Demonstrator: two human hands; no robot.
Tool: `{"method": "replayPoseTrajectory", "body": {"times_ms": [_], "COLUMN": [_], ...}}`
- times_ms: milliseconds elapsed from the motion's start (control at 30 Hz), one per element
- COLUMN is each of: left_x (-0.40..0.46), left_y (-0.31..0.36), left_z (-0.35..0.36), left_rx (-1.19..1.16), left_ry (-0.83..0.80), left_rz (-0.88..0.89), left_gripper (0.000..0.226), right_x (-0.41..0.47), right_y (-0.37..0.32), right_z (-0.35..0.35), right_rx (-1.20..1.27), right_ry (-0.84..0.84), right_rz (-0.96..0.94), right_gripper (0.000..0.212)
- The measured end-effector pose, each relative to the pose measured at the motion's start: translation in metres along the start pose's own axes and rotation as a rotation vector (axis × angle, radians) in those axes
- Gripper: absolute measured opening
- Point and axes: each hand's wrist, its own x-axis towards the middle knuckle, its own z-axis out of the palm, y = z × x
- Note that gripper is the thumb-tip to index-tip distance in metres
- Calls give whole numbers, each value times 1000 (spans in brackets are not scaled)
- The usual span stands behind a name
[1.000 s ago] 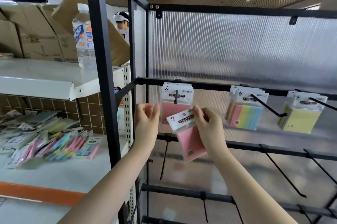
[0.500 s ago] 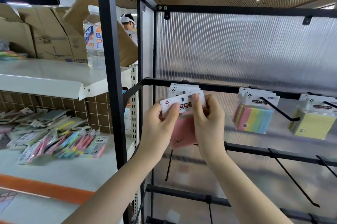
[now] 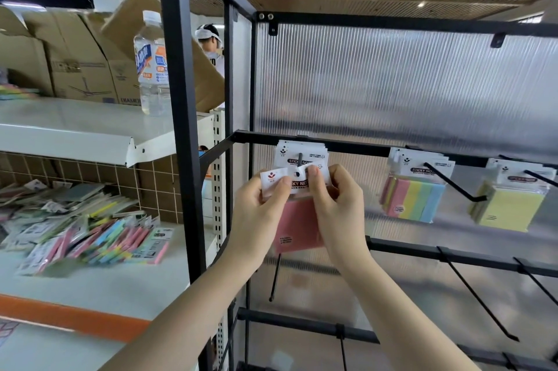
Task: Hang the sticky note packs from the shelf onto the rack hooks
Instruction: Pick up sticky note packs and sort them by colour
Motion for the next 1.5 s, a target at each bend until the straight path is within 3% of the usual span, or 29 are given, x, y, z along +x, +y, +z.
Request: {"method": "replayPoseTrajectory", "body": {"times_ms": [267, 400, 567, 767, 1000, 1233, 1500], "left_x": [4, 8, 16, 32, 27, -12, -49], "left_y": [-3, -12, -27, -57, -90, -105, -96], "left_z": [1, 4, 2, 4, 3, 4, -6], "left_rx": [17, 124, 264, 413, 397, 474, 566], "left_ry": [-14, 16, 134, 209, 194, 170, 18], "left_rz": [-28, -88, -98, -205, -340, -418, -437], "left_gripper": [24, 10, 34, 44, 45, 15, 25], "right_x": [2, 5, 11, 15, 3, -25, -50], "right_y": [0, 13, 35, 61, 84, 91, 76], "right_z": [0, -3, -7, -14, -21, -32, -35], "right_rx": [-16, -69, -167, -272, -440, -466, -461], "right_ry": [24, -4, 31, 10, -183, -360, -479], "right_rz": [8, 84, 150, 370, 537, 629, 577], "right_gripper": [42, 39, 22, 17, 12, 11, 23]}}
